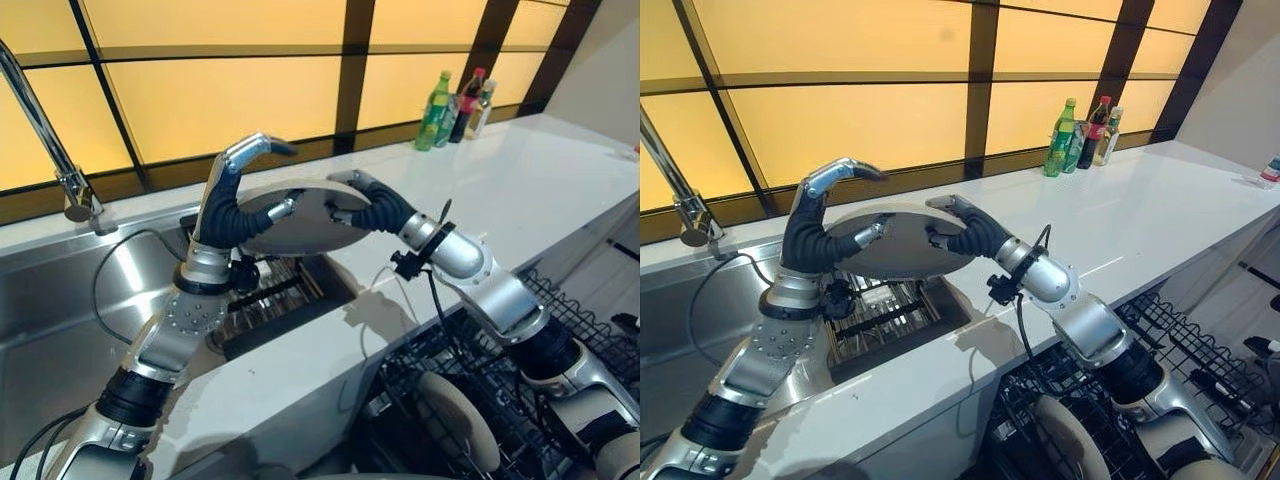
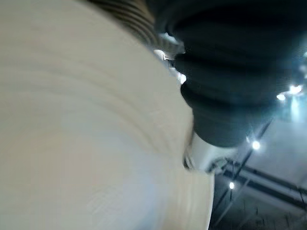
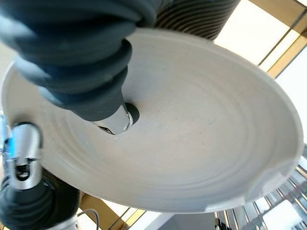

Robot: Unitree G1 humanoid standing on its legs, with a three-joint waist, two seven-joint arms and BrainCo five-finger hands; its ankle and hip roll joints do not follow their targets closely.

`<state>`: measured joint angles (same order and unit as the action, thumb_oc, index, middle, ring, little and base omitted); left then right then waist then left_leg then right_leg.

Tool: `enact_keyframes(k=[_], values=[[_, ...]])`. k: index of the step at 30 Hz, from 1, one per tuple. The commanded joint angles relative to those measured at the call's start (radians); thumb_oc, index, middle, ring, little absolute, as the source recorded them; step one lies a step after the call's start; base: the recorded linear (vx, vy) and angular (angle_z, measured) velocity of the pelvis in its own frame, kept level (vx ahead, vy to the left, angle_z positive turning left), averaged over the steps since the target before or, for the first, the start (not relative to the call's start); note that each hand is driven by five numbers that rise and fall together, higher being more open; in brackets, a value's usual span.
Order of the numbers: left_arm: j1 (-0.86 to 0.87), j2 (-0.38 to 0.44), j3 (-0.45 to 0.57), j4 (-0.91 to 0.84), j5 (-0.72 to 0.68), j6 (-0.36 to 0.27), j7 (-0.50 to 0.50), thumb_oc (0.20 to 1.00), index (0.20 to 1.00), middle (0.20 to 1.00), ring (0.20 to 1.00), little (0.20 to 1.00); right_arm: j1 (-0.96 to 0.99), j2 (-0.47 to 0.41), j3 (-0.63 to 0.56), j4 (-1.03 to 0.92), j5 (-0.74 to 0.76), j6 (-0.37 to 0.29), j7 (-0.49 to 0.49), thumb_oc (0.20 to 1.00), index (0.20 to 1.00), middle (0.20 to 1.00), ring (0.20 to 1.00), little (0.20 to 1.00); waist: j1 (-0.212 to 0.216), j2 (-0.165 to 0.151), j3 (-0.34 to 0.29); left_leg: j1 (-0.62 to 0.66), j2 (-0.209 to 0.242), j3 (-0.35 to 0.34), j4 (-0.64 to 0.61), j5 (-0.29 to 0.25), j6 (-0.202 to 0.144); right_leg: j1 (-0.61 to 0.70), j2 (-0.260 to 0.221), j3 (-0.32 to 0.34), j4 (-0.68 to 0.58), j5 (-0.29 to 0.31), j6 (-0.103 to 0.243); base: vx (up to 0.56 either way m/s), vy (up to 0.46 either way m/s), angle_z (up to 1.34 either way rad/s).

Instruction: Pick up plates and place into dishwasher.

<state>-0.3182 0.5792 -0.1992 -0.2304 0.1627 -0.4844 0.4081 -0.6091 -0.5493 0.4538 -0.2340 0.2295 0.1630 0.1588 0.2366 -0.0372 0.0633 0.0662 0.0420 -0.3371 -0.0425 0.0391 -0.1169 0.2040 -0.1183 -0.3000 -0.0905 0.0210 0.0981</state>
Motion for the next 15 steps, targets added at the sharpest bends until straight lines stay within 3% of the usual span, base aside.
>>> enact_keyframes(k=[1,4,10,15], values=[[-0.044,-0.038,0.035,0.051,0.007,0.027,0.155,1.000,1.000,1.000,1.000,1.000,-0.008,0.022,-0.064,-0.022,-0.030,-0.062,-0.074,0.200,0.200,0.200,0.200,0.200,0.010,0.005,-0.051,-0.018,-0.013,0.062,-0.045,0.047,0.037,-0.025,-0.009,-0.005,0.093,-0.048,-0.001,-0.03,-0.005,0.01],[-0.015,-0.033,0.104,0.110,0.057,0.016,0.257,1.000,1.000,1.000,1.000,1.000,0.043,-0.008,-0.140,-0.011,-0.072,-0.085,-0.108,0.200,0.200,0.200,0.200,0.200,-0.010,0.007,-0.052,-0.018,-0.010,0.077,-0.045,0.047,0.037,-0.028,-0.006,0.008,0.093,-0.048,-0.003,0.00,0.000,0.00],[0.011,0.012,0.204,0.152,0.040,0.037,0.322,1.000,1.000,1.000,1.000,1.000,0.109,-0.086,-0.268,0.014,-0.077,-0.104,-0.163,0.200,0.200,0.200,0.200,0.200,-0.042,0.010,-0.060,-0.011,0.000,0.102,-0.045,0.042,0.030,-0.030,-0.003,0.027,0.093,-0.050,-0.004,0.00,0.000,0.00],[0.079,0.032,0.291,0.147,0.001,0.039,0.312,1.000,1.000,1.000,1.000,1.000,0.198,-0.141,-0.388,0.031,-0.101,-0.116,-0.230,0.200,0.200,0.200,0.200,0.200,-0.057,0.010,-0.061,-0.003,0.007,0.122,-0.045,0.036,0.026,-0.028,0.000,0.043,0.088,-0.050,-0.004,0.02,0.003,-0.12]])
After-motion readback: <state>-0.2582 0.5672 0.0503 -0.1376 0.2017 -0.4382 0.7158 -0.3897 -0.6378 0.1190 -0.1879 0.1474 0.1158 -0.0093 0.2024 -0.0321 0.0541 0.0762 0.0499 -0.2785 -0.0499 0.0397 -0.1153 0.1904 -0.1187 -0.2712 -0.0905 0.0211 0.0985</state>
